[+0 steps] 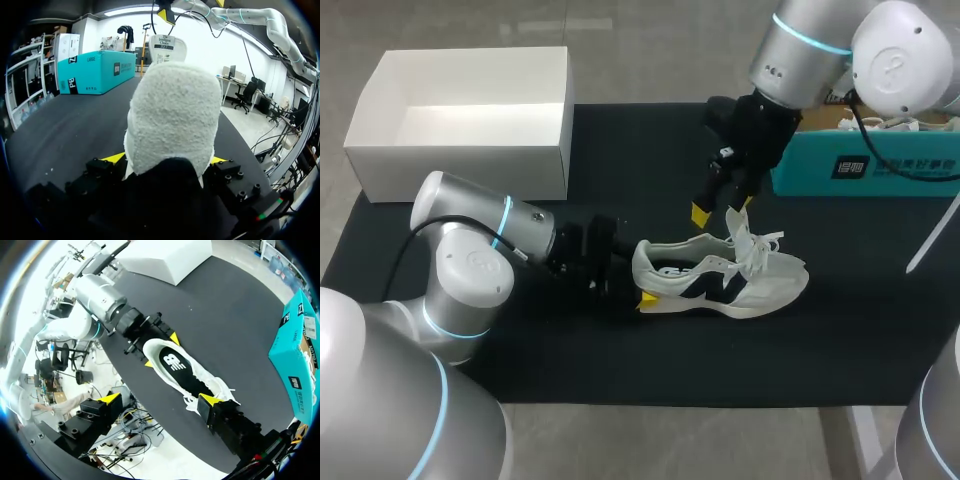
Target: Take the shoe out of the shoebox, open the shoe tongue, remove and reinsert the insole, then place the shoe into the shoebox
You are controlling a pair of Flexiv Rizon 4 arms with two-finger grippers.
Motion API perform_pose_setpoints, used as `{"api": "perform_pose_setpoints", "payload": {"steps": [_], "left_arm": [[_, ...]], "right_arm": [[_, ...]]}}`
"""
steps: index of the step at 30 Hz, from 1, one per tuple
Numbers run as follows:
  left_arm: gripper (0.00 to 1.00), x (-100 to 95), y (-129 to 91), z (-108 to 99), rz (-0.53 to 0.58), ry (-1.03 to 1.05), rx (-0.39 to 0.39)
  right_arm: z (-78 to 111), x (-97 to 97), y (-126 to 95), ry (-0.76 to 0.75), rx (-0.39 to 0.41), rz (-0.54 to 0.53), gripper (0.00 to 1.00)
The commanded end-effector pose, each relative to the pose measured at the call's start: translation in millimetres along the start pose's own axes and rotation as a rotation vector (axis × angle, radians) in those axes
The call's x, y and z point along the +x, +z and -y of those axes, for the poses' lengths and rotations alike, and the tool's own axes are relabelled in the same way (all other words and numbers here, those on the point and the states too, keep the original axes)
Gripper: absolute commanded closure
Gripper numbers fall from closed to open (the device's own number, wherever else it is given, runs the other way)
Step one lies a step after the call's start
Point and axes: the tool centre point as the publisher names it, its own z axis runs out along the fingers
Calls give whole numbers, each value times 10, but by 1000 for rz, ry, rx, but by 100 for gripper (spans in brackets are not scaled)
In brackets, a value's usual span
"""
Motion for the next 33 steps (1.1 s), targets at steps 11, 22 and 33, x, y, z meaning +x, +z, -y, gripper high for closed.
{"api": "perform_pose_setpoints", "payload": {"steps": [11,22,33], "left_arm": [[100,-18,10,-6,-1,0,-1],[100,-18,10,-6,-1,0,-1],[100,-18,10,-6,-1,0,-1]], "right_arm": [[2,5,4,1,0,2,0],[2,5,4,1,0,2,0],[-224,82,51,-248,-27,204,0]]}}
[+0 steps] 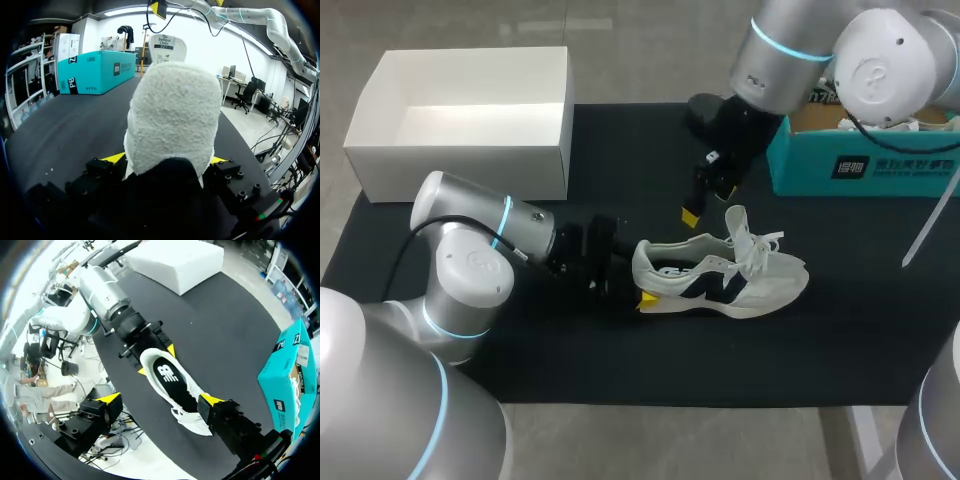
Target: Take the shoe out of the shoebox, open the shoe tongue, remove and reinsert the insole, then place the shoe into the shoebox
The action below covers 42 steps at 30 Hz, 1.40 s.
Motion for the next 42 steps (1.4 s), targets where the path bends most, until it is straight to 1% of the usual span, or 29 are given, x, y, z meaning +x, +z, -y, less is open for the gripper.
{"api": "perform_pose_setpoints", "payload": {"steps": [1,22,23,24,25,28,29,30,31,32,33,34,36,42], "left_arm": [[100,-18,10,-6,-1,0,-1],[100,-18,10,-6,-1,0,-1],[100,-18,10,-6,-1,0,-1],[100,-18,10,-6,-1,0,-1],[100,-18,10,-6,-1,0,-1],[100,-18,10,-6,-1,0,-1],[100,-18,10,-6,-1,0,-1],[100,-18,10,-6,-1,0,-1],[100,-18,10,-6,-1,0,-1],[100,-18,10,-6,-1,0,-1],[100,-18,10,-6,-1,0,-1],[100,-18,10,-6,-1,0,-1],[100,-18,10,-6,-1,0,-1],[100,-18,10,-6,-1,0,-1]], "right_arm": [[-46,67,-2,-67,12,56,0],[-46,67,-2,-67,12,56,0],[-68,58,33,-80,-4,89,0],[-77,50,60,-89,-19,90,0],[-76,52,68,-91,-27,125,0],[-71,41,73,-123,14,194,0],[-52,22,71,-123,16,198,5],[-42,17,70,-120,17,219,54],[-27,6,61,-120,20,228,62],[-17,-2,54,-115,33,221,74],[-10,-10,52,-115,34,221,96],[-4,-19,50,-114,49,217,100],[15,-41,60,-110,81,216,100],[15,-41,60,-110,81,216,100]]}}
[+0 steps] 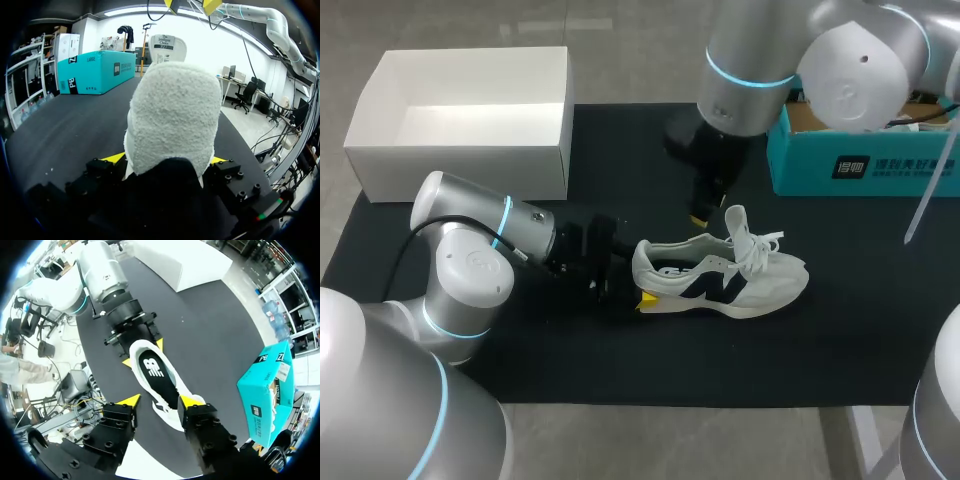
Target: Take the shoe out of the shoebox, open the shoe tongue, remove and reinsert the insole, then place the shoe into the shoebox
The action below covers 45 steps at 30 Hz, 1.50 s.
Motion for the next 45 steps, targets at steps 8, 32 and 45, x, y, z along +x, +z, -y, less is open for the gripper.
{"api": "perform_pose_setpoints", "payload": {"steps": [8,32,45], "left_arm": [[100,-18,10,-6,-1,0,-1],[100,-18,10,-6,-1,0,-1],[100,-18,10,-6,-1,0,-1]], "right_arm": [[-37,-2,18,1,7,-1,100],[17,-289,516,-184,144,45,100],[23,-280,547,-187,123,49,100]]}}
